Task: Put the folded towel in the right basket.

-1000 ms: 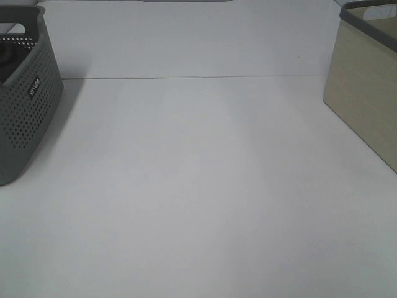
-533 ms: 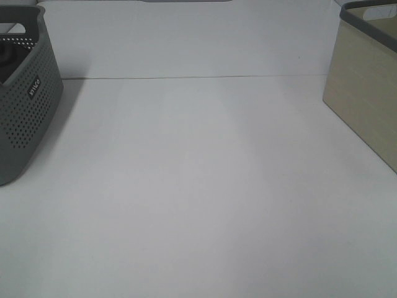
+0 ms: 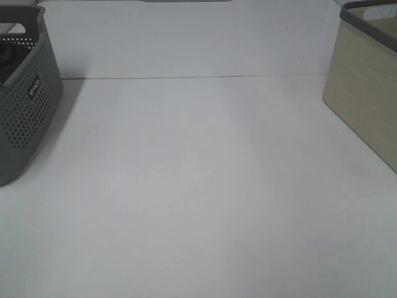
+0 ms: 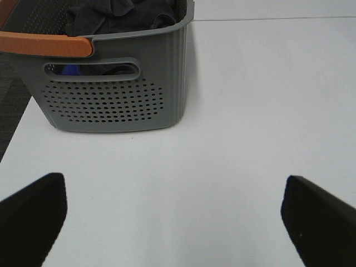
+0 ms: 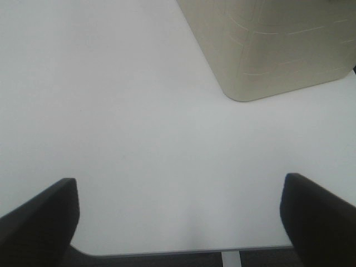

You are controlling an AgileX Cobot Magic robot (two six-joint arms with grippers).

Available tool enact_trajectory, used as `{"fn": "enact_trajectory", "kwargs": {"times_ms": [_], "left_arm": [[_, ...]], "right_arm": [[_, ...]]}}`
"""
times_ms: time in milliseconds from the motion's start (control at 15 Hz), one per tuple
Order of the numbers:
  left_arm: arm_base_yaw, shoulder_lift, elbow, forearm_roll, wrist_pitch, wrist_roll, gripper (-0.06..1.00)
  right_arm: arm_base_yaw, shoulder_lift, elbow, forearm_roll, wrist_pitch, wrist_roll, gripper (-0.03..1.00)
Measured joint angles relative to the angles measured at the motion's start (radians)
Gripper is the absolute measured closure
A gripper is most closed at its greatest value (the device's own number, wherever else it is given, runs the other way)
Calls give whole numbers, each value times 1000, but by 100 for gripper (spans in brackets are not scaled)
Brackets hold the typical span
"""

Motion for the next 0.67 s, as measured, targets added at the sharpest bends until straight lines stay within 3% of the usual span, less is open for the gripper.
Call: {"fn": "enact_trajectory", "kwargs": {"times_ms": [667], "left_arm": [[0,0,0,0,0,0,-5]], "right_arm": [[0,0,0,0,0,0,2]]}}
